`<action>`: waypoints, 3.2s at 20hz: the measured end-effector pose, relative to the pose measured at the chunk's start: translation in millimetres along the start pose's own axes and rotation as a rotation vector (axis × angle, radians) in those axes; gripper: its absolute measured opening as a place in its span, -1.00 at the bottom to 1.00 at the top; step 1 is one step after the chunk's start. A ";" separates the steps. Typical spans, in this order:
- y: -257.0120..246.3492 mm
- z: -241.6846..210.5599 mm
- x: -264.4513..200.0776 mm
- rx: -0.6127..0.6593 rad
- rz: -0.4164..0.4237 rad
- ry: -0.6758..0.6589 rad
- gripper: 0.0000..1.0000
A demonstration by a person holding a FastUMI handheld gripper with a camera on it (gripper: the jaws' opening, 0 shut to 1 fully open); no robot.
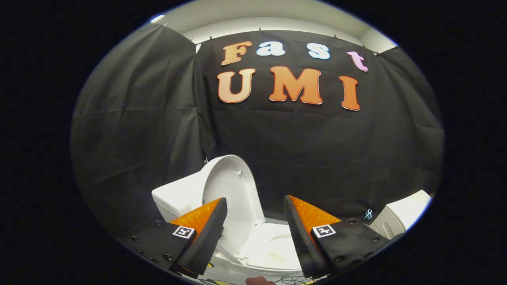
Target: Open the toilet lid.
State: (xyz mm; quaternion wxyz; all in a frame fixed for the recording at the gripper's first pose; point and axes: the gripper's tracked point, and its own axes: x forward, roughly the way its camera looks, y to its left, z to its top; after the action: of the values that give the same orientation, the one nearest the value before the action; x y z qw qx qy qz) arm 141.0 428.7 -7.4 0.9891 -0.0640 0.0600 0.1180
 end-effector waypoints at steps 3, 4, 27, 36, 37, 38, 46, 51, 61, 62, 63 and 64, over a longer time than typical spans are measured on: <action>-74.5 26.9 -12.4 0.046 -0.074 -0.069 0.85; -100.7 35.5 -15.2 0.049 -0.104 -0.087 0.85; -343.9 -29.6 -145.3 0.056 -0.178 -0.059 0.85; -357.8 -55.5 -178.0 0.107 -0.185 -0.072 0.85; -359.3 -57.9 -179.6 0.113 -0.190 -0.086 0.85; -363.7 -63.8 -179.0 0.124 -0.196 -0.091 0.85; -398.0 -96.4 -176.1 0.172 -0.276 -0.058 0.85; -393.3 -73.4 -184.7 0.115 -0.269 -0.174 0.85; -388.0 -66.2 -187.5 0.082 -0.282 -0.200 0.85; -385.3 -65.0 -187.3 0.083 -0.279 -0.201 0.85; -384.5 -63.2 -189.0 0.091 -0.279 -0.202 0.85; -385.8 -60.2 -190.6 0.103 -0.280 -0.209 0.85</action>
State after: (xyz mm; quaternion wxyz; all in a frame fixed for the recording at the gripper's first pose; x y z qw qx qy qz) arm 43.9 5.2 2.1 0.9987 -0.0086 -0.0465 -0.0180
